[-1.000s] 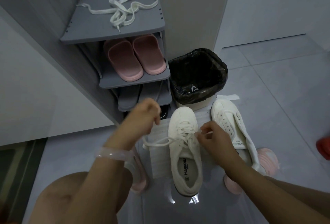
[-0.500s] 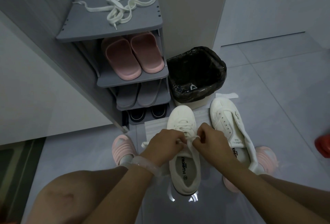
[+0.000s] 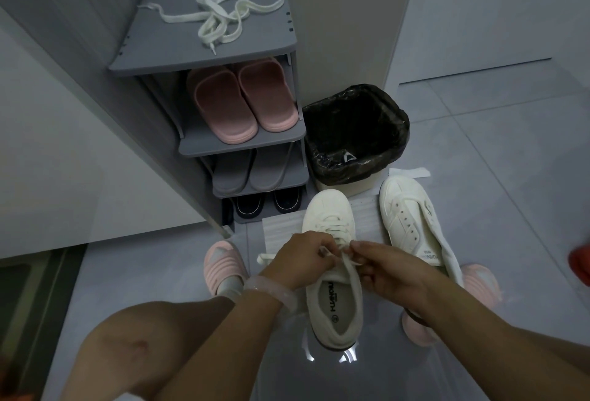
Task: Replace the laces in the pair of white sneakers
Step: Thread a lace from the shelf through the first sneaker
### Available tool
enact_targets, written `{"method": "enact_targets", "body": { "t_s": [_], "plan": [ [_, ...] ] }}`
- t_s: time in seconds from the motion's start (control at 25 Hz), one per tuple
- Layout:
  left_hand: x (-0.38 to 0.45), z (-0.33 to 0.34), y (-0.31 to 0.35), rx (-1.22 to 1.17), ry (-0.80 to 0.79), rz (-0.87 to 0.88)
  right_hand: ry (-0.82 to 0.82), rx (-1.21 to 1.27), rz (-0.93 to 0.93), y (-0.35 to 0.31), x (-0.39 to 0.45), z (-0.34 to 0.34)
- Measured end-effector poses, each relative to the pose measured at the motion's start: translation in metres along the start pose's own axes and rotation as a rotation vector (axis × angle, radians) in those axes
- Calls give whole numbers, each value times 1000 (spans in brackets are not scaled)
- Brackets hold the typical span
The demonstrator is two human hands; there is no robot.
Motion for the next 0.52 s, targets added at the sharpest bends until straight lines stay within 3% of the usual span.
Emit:
{"method": "enact_targets", "body": {
  "t_s": [0.12, 0.24, 0.36, 0.44, 0.52],
  "plan": [
    [2, -1, 0, 8, -18, 10, 33, -191, -50, -6, -2, -7],
    [2, -3, -1, -38, -29, 21, 49, -727, -237, -16, -2, -13],
    [1, -3, 1, -30, -18, 37, -97, -1040, -520, -15, 2, -5],
    [-1, -5, 4, 2, -2, 47, -216, -1205, -618, -6, 6, 0],
    [-5, -12, 9, 62, 5, 84, -225, -1283, -668, -1, 7, 0]
  ]
}}
Point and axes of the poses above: each hand's wrist, its own x-axis towards the middle knuckle, its own z-axis out of the palm, y = z × x, the point moved 2 cm from there along x, towards the middle knuckle, and after that the axes turned 15 degrees about -z, right-handed, at the moved point
